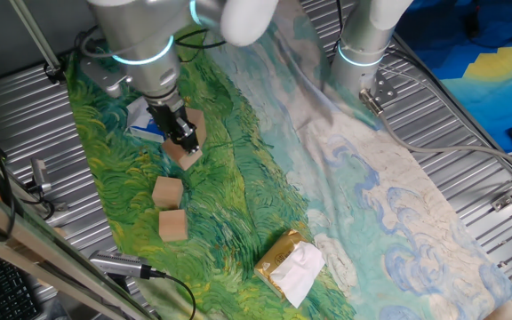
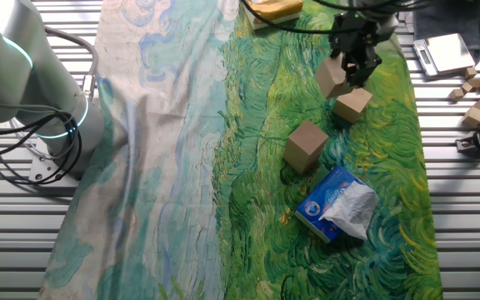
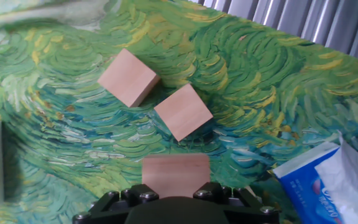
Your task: Stack the blocks in a vertical line of five
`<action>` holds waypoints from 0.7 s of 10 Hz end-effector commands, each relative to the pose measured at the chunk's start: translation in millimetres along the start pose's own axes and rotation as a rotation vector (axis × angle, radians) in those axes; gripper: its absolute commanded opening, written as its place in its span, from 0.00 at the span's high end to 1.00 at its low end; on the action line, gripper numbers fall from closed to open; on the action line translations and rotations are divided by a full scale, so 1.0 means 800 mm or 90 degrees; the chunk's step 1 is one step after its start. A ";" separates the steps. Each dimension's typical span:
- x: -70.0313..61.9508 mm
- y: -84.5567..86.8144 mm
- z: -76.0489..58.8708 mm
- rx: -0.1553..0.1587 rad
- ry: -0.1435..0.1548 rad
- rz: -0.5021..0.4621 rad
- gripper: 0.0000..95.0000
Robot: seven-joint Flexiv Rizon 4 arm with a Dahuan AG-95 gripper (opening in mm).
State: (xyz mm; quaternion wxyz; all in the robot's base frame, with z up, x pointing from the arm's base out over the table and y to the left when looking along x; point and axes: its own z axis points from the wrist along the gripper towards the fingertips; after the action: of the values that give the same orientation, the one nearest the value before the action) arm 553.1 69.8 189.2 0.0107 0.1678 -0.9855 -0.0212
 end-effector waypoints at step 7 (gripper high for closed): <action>0.018 -0.041 -0.008 -0.008 0.010 -0.110 1.00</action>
State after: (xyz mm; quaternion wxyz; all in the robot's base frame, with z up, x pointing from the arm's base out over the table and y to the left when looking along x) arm 552.2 41.5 192.1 0.0183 0.2421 -0.9698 -0.0249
